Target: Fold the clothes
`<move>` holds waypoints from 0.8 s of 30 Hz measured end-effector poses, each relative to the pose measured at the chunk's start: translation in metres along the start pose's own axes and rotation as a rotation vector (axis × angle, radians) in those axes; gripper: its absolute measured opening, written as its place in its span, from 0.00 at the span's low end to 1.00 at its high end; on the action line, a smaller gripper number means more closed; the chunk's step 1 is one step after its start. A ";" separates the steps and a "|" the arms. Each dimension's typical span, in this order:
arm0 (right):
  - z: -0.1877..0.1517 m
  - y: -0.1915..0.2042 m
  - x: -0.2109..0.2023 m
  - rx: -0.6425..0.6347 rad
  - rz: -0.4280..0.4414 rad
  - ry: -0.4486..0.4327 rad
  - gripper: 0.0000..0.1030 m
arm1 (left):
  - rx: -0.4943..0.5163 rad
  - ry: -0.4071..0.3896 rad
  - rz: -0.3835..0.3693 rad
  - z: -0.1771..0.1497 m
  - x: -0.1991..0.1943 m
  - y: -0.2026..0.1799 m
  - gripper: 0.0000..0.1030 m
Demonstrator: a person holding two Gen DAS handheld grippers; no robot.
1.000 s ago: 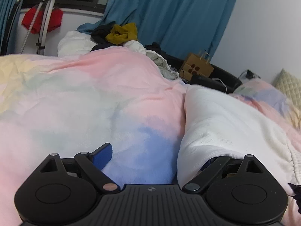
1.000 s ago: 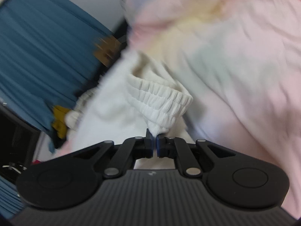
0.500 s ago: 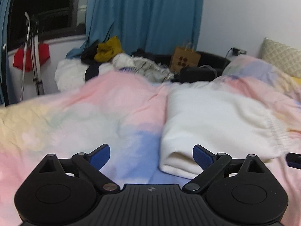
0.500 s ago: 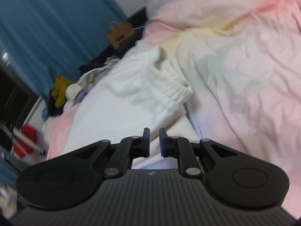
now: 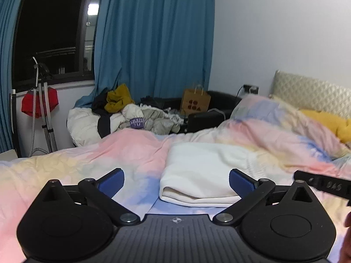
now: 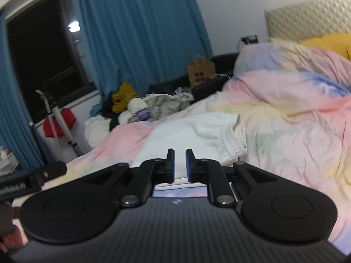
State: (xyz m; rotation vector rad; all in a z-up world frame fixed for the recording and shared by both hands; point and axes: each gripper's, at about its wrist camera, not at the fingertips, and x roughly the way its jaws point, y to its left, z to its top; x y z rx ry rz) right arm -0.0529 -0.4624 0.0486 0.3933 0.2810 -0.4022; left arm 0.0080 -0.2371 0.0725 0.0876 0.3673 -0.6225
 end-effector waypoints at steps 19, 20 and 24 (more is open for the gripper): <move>-0.055 0.026 -0.036 -0.145 0.035 -0.063 0.88 | 0.001 -0.020 0.002 -0.053 -0.093 0.020 1.00; -0.056 0.027 -0.036 -0.148 0.032 -0.063 0.88 | -0.008 -0.016 0.002 -0.054 -0.090 0.024 1.00; -0.057 0.030 -0.034 -0.153 0.003 -0.055 0.88 | 0.001 -0.007 0.020 -0.056 -0.085 0.030 1.00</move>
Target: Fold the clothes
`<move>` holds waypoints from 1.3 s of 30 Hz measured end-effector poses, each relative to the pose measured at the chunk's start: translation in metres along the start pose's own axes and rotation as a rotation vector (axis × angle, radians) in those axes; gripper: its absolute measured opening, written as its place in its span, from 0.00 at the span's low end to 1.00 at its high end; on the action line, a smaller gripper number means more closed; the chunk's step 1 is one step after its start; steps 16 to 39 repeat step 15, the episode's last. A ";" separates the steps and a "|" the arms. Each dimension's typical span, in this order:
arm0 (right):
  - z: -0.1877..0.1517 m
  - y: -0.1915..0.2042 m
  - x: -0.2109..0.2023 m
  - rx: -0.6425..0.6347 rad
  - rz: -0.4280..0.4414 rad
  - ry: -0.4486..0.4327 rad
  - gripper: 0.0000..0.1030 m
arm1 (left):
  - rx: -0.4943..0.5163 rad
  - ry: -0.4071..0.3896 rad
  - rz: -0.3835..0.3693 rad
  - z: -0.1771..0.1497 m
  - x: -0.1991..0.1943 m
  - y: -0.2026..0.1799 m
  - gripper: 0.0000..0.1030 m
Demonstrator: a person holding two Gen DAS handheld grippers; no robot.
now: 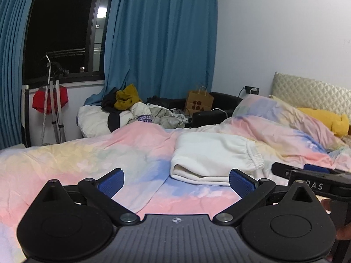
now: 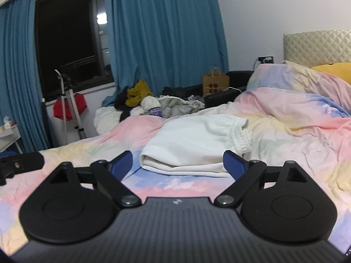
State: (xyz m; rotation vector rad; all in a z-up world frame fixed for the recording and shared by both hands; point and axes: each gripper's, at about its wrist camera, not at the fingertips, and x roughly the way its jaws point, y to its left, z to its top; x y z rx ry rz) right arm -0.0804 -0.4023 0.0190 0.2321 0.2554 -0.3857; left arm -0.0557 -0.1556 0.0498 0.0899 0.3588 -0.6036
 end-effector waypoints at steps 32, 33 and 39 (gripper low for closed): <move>-0.004 -0.002 0.005 0.015 -0.038 0.024 0.88 | 0.006 0.021 0.037 0.001 0.009 -0.001 1.00; -0.004 -0.002 0.005 0.015 -0.038 0.024 0.88 | 0.006 0.021 0.037 0.001 0.009 -0.001 1.00; -0.004 -0.002 0.005 0.015 -0.038 0.024 0.88 | 0.006 0.021 0.037 0.001 0.009 -0.001 1.00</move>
